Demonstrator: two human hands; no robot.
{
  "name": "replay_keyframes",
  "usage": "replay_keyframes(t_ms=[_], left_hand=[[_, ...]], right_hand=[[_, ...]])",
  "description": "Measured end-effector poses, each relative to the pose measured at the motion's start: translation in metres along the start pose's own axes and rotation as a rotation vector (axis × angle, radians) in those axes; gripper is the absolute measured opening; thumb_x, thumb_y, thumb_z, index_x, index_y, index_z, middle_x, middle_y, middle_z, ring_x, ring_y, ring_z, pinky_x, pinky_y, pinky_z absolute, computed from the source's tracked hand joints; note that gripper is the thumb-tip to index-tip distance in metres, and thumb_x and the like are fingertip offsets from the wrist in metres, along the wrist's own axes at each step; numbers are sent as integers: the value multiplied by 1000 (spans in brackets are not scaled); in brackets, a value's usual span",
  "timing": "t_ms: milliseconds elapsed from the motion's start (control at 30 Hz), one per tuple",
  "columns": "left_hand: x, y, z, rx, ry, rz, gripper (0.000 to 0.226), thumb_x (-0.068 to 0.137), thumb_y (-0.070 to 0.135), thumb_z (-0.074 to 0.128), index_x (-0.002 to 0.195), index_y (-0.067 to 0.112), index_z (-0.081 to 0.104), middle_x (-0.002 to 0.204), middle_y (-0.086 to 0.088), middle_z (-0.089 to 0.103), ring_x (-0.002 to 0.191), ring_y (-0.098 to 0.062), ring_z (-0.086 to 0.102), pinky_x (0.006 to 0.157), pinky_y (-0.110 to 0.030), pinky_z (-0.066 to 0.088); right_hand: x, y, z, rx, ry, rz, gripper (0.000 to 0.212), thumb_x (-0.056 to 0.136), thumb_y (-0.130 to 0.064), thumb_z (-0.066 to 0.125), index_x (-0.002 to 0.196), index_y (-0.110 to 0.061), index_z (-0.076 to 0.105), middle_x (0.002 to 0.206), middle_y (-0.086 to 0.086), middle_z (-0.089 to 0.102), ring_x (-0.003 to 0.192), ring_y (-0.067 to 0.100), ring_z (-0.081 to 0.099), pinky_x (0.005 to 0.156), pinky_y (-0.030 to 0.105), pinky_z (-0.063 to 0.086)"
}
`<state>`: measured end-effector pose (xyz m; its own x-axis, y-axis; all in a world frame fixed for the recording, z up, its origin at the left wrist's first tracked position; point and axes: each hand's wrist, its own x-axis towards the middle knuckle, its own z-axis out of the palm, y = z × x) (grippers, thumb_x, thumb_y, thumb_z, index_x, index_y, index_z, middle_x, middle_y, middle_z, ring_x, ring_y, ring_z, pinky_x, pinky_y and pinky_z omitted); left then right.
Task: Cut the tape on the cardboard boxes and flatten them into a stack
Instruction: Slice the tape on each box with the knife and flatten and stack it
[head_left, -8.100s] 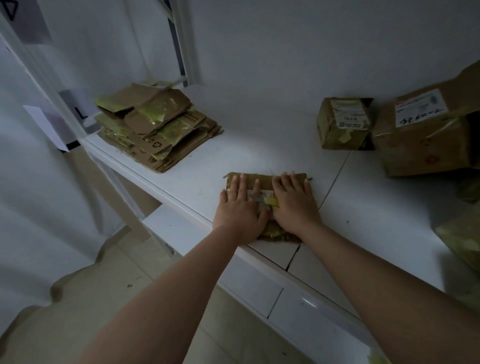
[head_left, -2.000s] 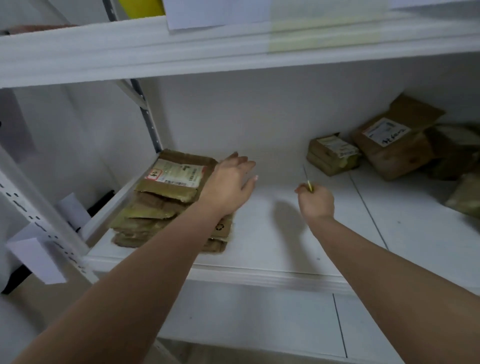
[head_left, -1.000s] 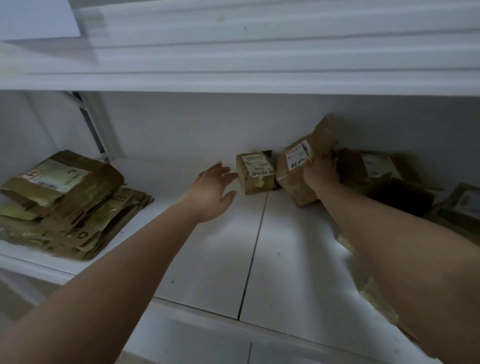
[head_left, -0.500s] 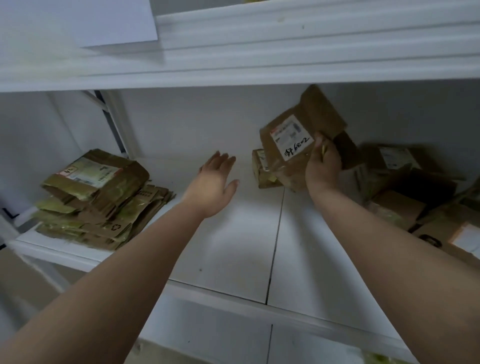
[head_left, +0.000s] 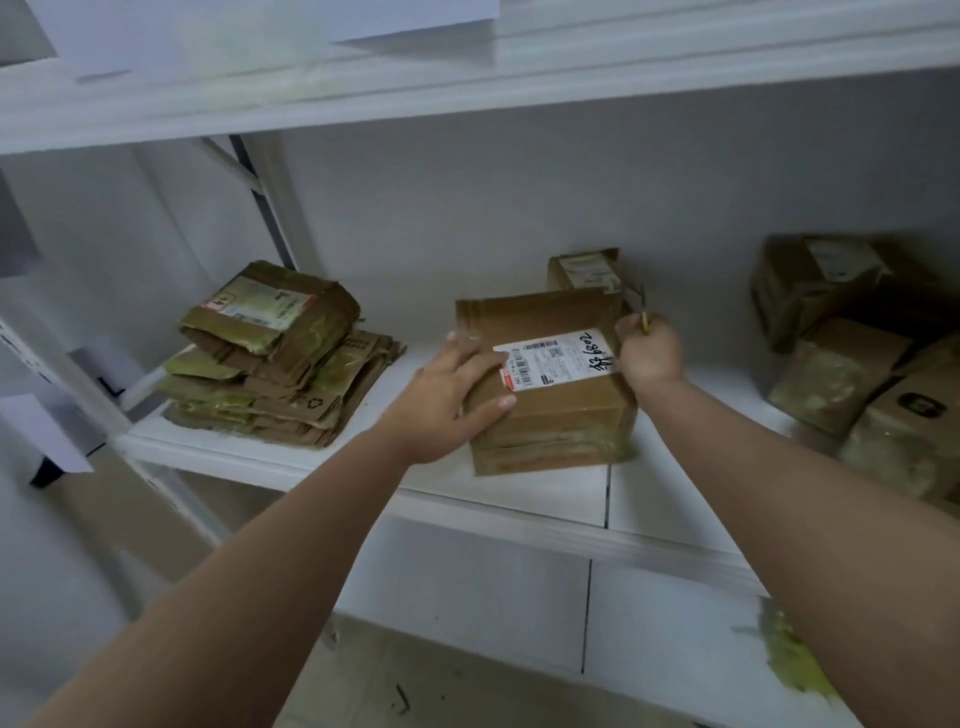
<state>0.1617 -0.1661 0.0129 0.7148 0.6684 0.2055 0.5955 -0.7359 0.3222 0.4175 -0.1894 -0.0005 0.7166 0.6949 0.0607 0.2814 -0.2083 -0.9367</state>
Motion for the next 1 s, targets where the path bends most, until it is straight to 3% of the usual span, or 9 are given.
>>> replay_keyframes(t_ms=[100,200,300,400,467,633,767,1000], left_hand=[[-2,6,11,-28,-114,-26,66,93,58,45,149,27,31,158,-3,19,148,-25,9,119,-44,18],[4,13,18,46,-33,-82,53,98,45,44,148,27,35,157,-4,25,146,-26,16,116,-39,19],[11,22,22,103,9,-134,51,98,47,42,145,29,39,152,-3,36,140,-25,30,110,-39,31],[13,34,26,266,81,-168,49,96,51,43,136,24,50,133,-5,55,119,-26,50,90,-36,44],[12,44,28,365,142,-198,44,95,53,44,121,19,57,112,-4,63,100,-25,59,71,-31,42],[12,62,25,513,132,-270,43,95,55,42,97,16,58,87,-3,64,79,-22,61,60,-28,38],[16,75,27,560,118,-299,43,96,54,39,92,16,60,83,-2,63,70,-19,56,59,-27,40],[39,128,45,695,32,-416,42,99,49,37,80,16,56,68,0,50,63,-20,52,55,-28,38]], right_hand=[[-14,3,-17,-62,91,1,22,94,-14,44,106,-10,62,109,18,64,102,36,59,87,40,49],[-35,14,-32,-153,108,61,28,97,-21,44,111,-4,63,108,20,64,102,38,59,85,40,47],[-52,32,-43,-231,24,166,30,96,-26,48,116,-5,55,109,16,61,101,35,58,85,38,46],[-62,44,-51,-241,-71,247,43,93,-19,55,127,0,38,107,15,54,97,32,55,79,33,42],[-64,48,-54,-215,-124,270,44,91,-9,51,130,1,33,100,12,48,88,27,52,72,30,41],[-55,51,-55,-98,-177,253,24,91,1,43,113,1,51,92,20,58,64,24,50,50,30,40],[-47,49,-55,13,-247,222,16,94,-1,35,98,-8,50,70,11,58,51,19,45,46,26,35],[-24,52,-56,12,-338,187,19,94,-3,39,86,-12,53,63,3,57,49,13,42,46,24,31]])
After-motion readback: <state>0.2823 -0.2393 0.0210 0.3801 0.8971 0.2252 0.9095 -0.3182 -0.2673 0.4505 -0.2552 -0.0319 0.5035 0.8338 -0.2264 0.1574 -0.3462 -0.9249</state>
